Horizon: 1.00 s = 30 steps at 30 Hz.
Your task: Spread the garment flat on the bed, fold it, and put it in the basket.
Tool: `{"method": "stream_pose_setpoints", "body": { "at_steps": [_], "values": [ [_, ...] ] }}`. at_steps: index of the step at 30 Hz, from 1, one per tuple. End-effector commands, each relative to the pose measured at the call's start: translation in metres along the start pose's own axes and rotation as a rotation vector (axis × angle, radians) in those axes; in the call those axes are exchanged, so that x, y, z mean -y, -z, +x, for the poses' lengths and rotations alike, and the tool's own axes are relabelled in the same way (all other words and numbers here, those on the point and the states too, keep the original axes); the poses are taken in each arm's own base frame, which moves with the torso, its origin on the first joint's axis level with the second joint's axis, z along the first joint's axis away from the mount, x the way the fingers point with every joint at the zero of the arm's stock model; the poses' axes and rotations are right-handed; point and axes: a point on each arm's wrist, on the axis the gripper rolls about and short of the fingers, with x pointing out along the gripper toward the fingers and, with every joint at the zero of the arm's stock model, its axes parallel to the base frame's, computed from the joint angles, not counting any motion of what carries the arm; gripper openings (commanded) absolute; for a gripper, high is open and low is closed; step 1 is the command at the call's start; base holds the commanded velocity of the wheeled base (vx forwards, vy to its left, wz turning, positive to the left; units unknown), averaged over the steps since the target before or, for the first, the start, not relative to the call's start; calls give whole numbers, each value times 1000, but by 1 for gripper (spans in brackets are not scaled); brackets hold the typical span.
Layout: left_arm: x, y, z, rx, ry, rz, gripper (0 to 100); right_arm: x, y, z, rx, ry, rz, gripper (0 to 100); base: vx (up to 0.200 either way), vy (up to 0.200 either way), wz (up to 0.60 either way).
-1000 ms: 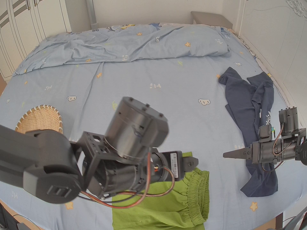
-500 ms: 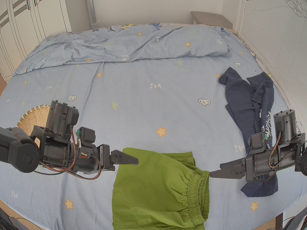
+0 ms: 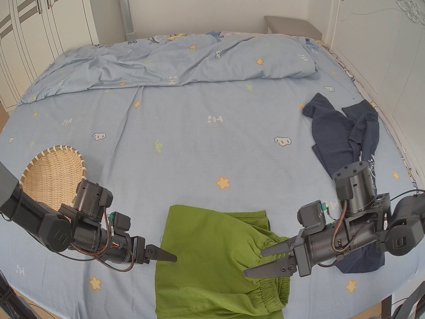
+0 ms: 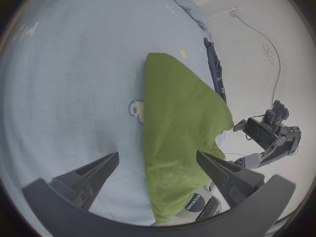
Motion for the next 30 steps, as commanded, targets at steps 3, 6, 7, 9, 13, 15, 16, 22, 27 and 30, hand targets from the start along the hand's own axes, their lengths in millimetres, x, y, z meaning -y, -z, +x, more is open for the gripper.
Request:
{"method": "stream_pose_setpoints", "body": {
  "at_steps": [3,6,7,9,13,15,16,22,27,30],
  "values": [
    [-3,3,22,-51,38,7,100,26,-3,33,-67,17,58,100,0,0,0],
    [1,4,29,-60,67,34,100,39,-3,27,-53,48,88,100,0,0,0],
    [1,4,29,-60,67,34,100,39,-3,27,-53,48,88,100,0,0,0],
    [6,4,36,-56,85,67,100,53,-3,17,-29,82,122,100,0,0,0],
    [12,7,39,-63,99,88,100,68,0,4,-4,112,167,100,0,0,0],
    [13,9,40,-73,103,89,100,73,2,-1,6,128,185,100,0,0,0],
    [13,10,41,-76,103,87,100,76,4,-3,8,135,196,100,0,0,0],
    [15,12,47,-97,107,76,100,89,15,-5,4,157,224,100,0,0,0],
    [15,10,52,-86,114,75,100,90,19,-6,21,159,213,100,0,0,0],
    [14,8,57,-78,120,48,100,88,22,-7,22,154,215,100,0,0,0]
  ]
}}
